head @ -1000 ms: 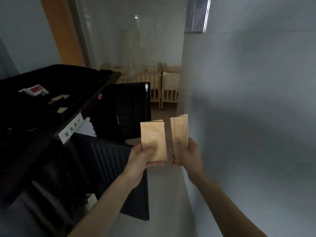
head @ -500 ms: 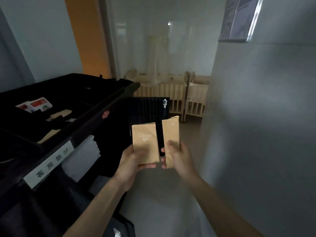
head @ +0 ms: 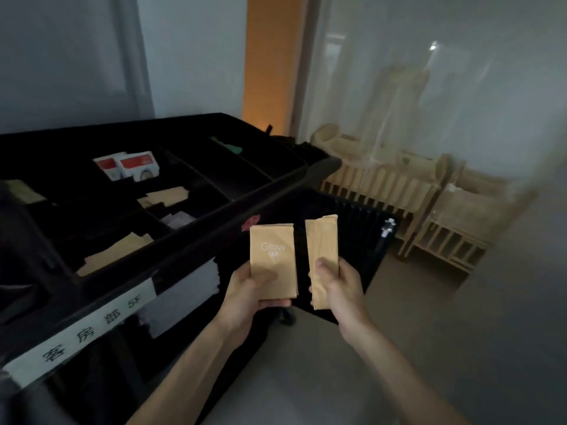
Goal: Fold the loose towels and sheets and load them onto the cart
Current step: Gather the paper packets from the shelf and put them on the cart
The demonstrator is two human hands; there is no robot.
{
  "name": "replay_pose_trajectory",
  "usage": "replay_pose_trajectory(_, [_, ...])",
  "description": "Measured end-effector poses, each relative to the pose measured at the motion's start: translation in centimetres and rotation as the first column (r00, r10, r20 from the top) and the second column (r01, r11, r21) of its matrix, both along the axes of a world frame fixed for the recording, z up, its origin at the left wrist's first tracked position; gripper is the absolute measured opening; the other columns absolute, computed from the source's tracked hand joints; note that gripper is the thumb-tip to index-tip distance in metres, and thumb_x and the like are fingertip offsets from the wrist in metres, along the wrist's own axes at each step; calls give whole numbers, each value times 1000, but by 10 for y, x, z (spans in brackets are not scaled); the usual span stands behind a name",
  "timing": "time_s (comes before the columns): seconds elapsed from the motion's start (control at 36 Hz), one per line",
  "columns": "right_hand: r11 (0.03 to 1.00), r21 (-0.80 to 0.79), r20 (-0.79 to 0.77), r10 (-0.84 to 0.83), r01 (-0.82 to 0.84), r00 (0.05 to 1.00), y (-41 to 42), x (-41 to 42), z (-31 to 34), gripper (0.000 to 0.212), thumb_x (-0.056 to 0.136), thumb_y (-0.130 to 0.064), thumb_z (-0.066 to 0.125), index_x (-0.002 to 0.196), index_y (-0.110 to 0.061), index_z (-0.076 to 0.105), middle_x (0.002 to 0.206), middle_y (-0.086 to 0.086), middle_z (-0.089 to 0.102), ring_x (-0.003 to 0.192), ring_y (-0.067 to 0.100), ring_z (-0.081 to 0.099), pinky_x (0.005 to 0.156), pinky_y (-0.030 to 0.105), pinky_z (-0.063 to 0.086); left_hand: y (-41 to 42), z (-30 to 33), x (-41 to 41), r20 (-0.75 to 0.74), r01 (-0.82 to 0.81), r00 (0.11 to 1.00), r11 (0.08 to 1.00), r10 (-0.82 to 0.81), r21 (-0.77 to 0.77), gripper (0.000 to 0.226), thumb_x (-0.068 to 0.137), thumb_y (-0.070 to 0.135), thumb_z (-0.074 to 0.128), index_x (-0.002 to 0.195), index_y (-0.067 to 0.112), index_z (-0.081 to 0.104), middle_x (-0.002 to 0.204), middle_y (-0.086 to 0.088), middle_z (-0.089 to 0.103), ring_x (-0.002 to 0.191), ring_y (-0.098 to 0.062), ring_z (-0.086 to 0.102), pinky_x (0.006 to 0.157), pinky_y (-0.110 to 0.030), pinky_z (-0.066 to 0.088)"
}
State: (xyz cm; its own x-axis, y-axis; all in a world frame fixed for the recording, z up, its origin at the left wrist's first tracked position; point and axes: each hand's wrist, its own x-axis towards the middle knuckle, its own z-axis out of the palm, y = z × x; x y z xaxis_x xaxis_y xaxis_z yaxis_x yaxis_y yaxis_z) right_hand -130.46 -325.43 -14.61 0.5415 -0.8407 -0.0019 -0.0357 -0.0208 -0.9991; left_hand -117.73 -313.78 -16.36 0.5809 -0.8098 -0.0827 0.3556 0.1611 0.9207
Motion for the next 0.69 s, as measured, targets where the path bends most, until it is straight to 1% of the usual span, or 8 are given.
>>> replay_pose_trajectory(0.06, [997, -34, -21, 70, -70, 997, -9, 22, -3, 10, 98, -29, 59, 96, -23, 66, 84, -3, 74, 69, 11, 70, 58, 23, 56, -3, -4, 12, 2, -27, 1000, 1000, 27, 5, 26, 94, 9, 59, 119, 7, 64, 109, -16, 73, 97, -35, 71, 71, -40, 59])
replay_pose_trajectory(0.11, [991, -45, -32, 125, -126, 992, -18, 43, -6, 9, 98, -30, 58, 98, -27, 67, 90, -4, 74, 79, 12, 72, 65, 27, 60, -7, -7, 24, 4, -61, 998, 998, 61, 19, 28, 94, 9, 59, 122, 5, 63, 110, -18, 72, 99, -36, 71, 73, -41, 59])
replay_pose_trajectory(0.19, [979, -28, -43, 199, -200, 979, -32, 70, -12, 10, 97, -29, 59, 101, -27, 67, 93, -3, 74, 85, 15, 72, 74, 34, 61, -13, -11, 40, 4, -132, 991, 990, 132, 43, 27, 95, 9, 57, 121, 5, 63, 109, -18, 72, 99, -36, 71, 75, -42, 60])
replay_pose_trajectory(0.28, [964, -20, -70, 262, -264, 963, -49, 93, -18, 14, 96, -32, 59, 105, -25, 67, 97, -4, 74, 91, 15, 71, 81, 36, 59, -18, -14, 49, -2, -230, 973, 971, 231, 63, 26, 96, 9, 56, 120, 3, 63, 106, -17, 73, 97, -36, 71, 75, -43, 59])
replay_pose_trajectory(0.36, [939, 2, -65, 342, -343, 937, -67, 114, -20, 17, 96, -34, 59, 108, -25, 67, 98, -3, 74, 90, 15, 72, 81, 38, 59, -29, -13, 57, 14, -306, 952, 949, 306, 75, 26, 96, 8, 56, 120, 5, 63, 106, -17, 73, 98, -36, 70, 74, -42, 59])
replay_pose_trajectory(0.53, [860, -4, -26, 511, -511, 859, -104, 144, -17, 14, 96, -32, 59, 105, -25, 68, 95, -4, 75, 86, 13, 72, 79, 36, 59, -61, -1, 61, 37, -455, 891, 885, 453, 96, 25, 95, 7, 55, 119, 3, 63, 106, -19, 73, 95, -36, 71, 73, -41, 59])
replay_pose_trajectory(0.61, [811, -3, -27, 585, -585, 810, -121, 158, -16, 15, 95, -32, 60, 106, -24, 67, 94, -3, 75, 86, 14, 72, 78, 37, 59, -77, 4, 58, 49, -521, 853, 844, 519, 129, 25, 96, 6, 54, 119, 1, 63, 107, -24, 71, 95, -39, 70, 76, -48, 60])
replay_pose_trajectory(0.69, [763, 3, -15, 646, -646, 763, -131, 174, -13, 20, 95, -32, 63, 110, -20, 66, 97, -1, 75, 87, 13, 72, 77, 34, 58, -84, 11, 57, 88, -581, 814, 797, 575, 165, 25, 96, 6, 53, 120, 3, 61, 108, -22, 71, 94, -39, 71, 81, -54, 59])
